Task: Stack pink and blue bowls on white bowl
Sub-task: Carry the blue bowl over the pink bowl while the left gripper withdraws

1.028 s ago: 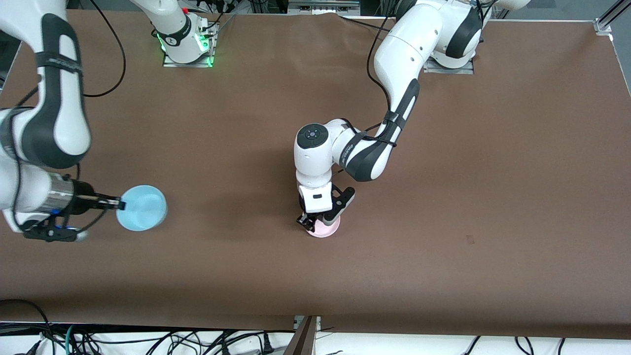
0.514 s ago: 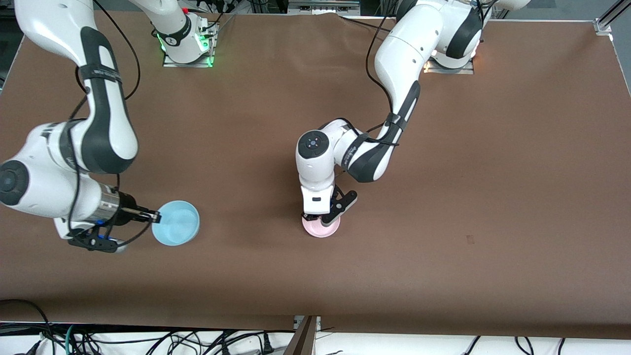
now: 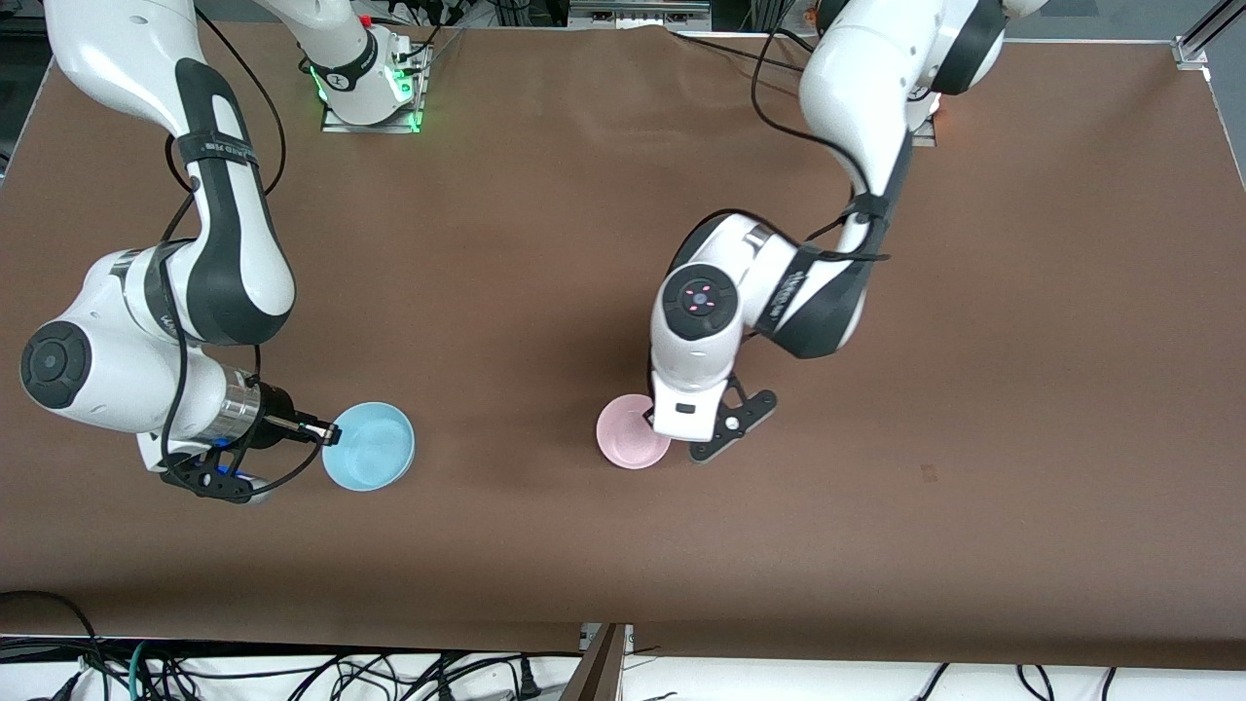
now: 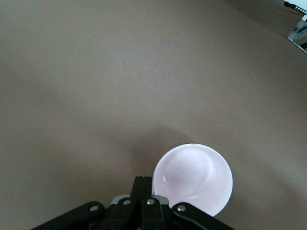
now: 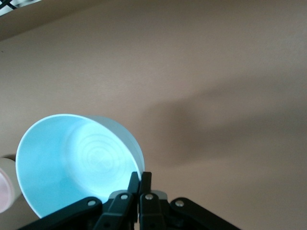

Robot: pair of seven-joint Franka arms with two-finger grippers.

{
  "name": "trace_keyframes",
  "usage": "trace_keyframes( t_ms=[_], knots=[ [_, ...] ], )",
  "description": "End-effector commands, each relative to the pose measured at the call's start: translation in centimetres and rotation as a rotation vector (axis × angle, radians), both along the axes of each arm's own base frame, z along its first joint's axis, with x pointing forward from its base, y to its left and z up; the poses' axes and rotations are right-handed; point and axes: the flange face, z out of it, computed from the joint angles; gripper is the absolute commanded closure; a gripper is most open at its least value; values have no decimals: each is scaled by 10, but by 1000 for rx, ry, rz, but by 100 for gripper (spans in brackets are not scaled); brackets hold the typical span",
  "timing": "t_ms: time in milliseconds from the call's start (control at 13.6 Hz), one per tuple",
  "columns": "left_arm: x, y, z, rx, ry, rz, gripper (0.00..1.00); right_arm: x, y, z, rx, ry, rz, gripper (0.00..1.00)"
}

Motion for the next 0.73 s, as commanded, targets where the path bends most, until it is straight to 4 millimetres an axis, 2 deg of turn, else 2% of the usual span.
trace_keyframes(
  t_ms=[0,73,294,514,661],
  knots=[
    [0,32,40,-18,69,-91,100,-5,48,-4,23,5,-65,100],
    [2,48,54,-12,90,-129,100,-7,68,-10,23,3,-96,100],
    [8,109,100,-15,141,-261,100,-21,151,-41,34,-8,-209,100],
    [11,164,139,-23,157,-384,100,-47,237,-75,60,-36,-322,100],
    [12,203,163,-30,163,-458,98,-61,275,-86,95,-64,-404,100]
  ],
)
